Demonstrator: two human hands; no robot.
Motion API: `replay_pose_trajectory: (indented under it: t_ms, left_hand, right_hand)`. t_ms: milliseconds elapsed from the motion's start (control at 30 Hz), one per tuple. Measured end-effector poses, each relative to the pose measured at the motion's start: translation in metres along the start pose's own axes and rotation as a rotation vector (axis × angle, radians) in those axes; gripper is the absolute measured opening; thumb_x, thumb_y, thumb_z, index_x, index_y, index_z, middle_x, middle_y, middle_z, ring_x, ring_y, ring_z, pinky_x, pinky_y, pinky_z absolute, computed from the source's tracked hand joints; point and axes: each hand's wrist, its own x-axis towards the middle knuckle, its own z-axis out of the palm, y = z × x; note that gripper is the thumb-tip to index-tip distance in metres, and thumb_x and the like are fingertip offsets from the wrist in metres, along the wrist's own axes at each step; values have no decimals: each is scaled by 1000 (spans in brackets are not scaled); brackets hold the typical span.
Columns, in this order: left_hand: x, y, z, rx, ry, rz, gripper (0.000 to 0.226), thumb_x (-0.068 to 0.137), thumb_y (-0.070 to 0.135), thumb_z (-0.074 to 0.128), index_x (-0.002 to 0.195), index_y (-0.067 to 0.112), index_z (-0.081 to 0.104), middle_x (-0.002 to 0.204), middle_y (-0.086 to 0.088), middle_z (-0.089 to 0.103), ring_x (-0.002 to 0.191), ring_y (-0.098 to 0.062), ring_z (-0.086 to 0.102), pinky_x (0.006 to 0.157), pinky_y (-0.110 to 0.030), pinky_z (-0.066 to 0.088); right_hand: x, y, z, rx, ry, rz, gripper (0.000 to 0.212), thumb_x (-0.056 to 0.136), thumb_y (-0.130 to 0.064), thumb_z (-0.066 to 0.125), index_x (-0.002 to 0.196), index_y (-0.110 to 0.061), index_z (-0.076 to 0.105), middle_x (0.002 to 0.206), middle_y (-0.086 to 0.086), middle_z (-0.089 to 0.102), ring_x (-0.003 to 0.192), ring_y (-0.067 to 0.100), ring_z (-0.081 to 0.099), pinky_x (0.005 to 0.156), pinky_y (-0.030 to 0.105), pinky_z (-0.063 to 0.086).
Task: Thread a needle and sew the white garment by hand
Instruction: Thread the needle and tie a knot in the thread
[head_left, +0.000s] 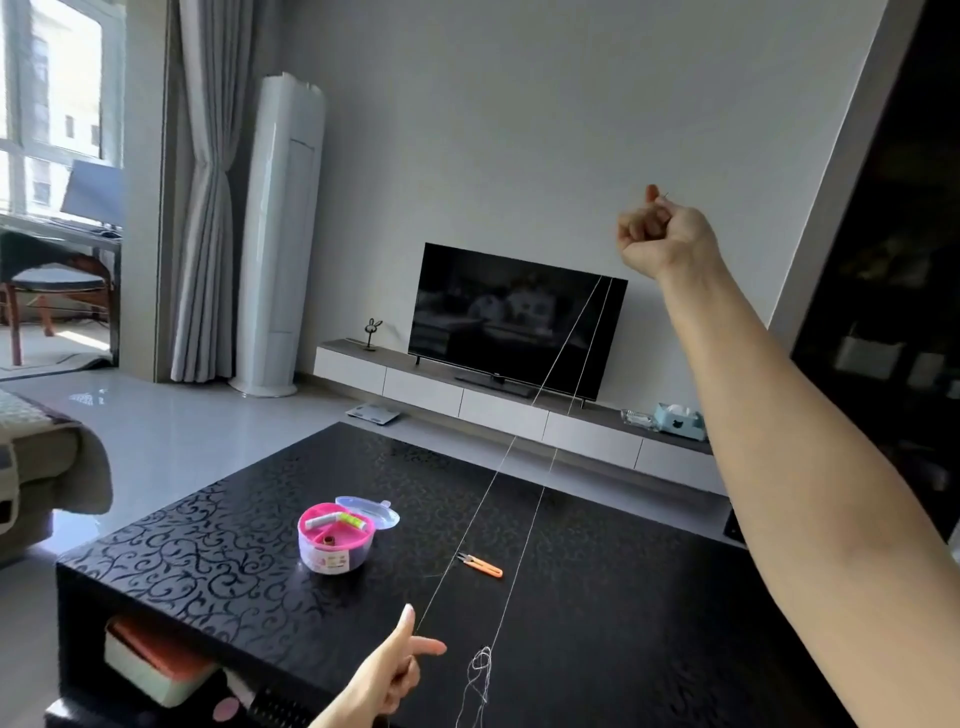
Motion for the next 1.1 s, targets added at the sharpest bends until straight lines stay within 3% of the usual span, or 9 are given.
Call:
replay_pose_trajectory:
  t_ms: [167, 233, 300, 367, 433, 567, 733, 933, 1100]
  left_hand:
    - [-3, 14, -13, 74, 68, -63, 57, 93, 63, 31, 113, 21, 62, 92, 0, 63, 80, -11, 54, 70, -27, 34]
    - [4, 24, -38, 4, 143, -27, 73, 65, 74, 47, 106, 17, 64, 107, -7, 62, 96, -17, 54, 84, -29, 37]
    - [13, 37, -61, -68, 172, 41, 58, 63, 57, 56, 102, 16, 64, 113, -6, 63, 103, -20, 55, 86, -37, 44]
    - [-1, 79, -62, -228, 206, 185, 30, 79, 36, 60, 102, 16, 63, 109, -3, 62, 105, -22, 55, 81, -38, 45]
    - [-23, 140, -44, -109, 311, 374, 31, 80, 42, 61, 96, 17, 67, 101, -3, 65, 98, -19, 59, 86, -34, 44]
    - [-65, 226, -6, -70, 67, 723, 28, 81, 49, 56, 92, 28, 71, 105, 5, 71, 108, -15, 63, 103, -36, 39]
    - [-77, 240, 32, -27, -217, 806, 20, 96, 28, 53, 110, 19, 63, 109, -1, 70, 109, -18, 64, 99, -32, 47]
    - [-61, 200, 31, -80, -190, 669, 15, 96, 17, 52, 97, 13, 66, 79, 2, 71, 71, -10, 63, 67, -21, 47]
    - [-47, 163, 25, -30, -207, 530, 21, 99, 16, 47, 91, 9, 66, 64, 1, 61, 58, -10, 45, 61, -19, 39]
  right_hand:
    - [7, 6, -7, -37, 10, 29, 29, 99, -4, 36, 75, -2, 53, 36, -1, 26, 26, 12, 21, 30, 15, 18]
    - [7, 11, -10, -60, -5, 59, 28, 99, -6, 37, 76, -3, 54, 37, -1, 26, 27, 11, 20, 31, 15, 18]
    - [7, 19, -12, -102, -17, 83, 28, 100, -7, 38, 76, -4, 54, 38, -2, 26, 29, 11, 20, 31, 15, 18]
    - [5, 30, -13, -140, -42, 115, 28, 100, -9, 39, 77, -6, 54, 39, -3, 26, 30, 10, 20, 33, 15, 18]
    - [1, 45, -15, -161, -57, 154, 27, 100, -9, 40, 78, -5, 55, 41, -3, 27, 31, 11, 20, 34, 16, 19]
    - [-7, 74, -24, -175, -76, 245, 26, 100, -9, 42, 77, -4, 55, 43, -3, 26, 32, 11, 21, 33, 18, 21]
    - [-14, 91, -38, -154, -76, 316, 24, 98, -7, 43, 78, -2, 54, 46, -3, 23, 33, 12, 20, 33, 18, 21]
    - [-12, 86, -65, -49, -51, 334, 27, 99, -6, 41, 76, -1, 54, 42, -1, 23, 30, 12, 20, 32, 16, 21]
    - [-3, 80, -90, 1, 0, 308, 29, 99, -7, 42, 74, 0, 56, 41, -2, 24, 30, 12, 21, 32, 16, 21]
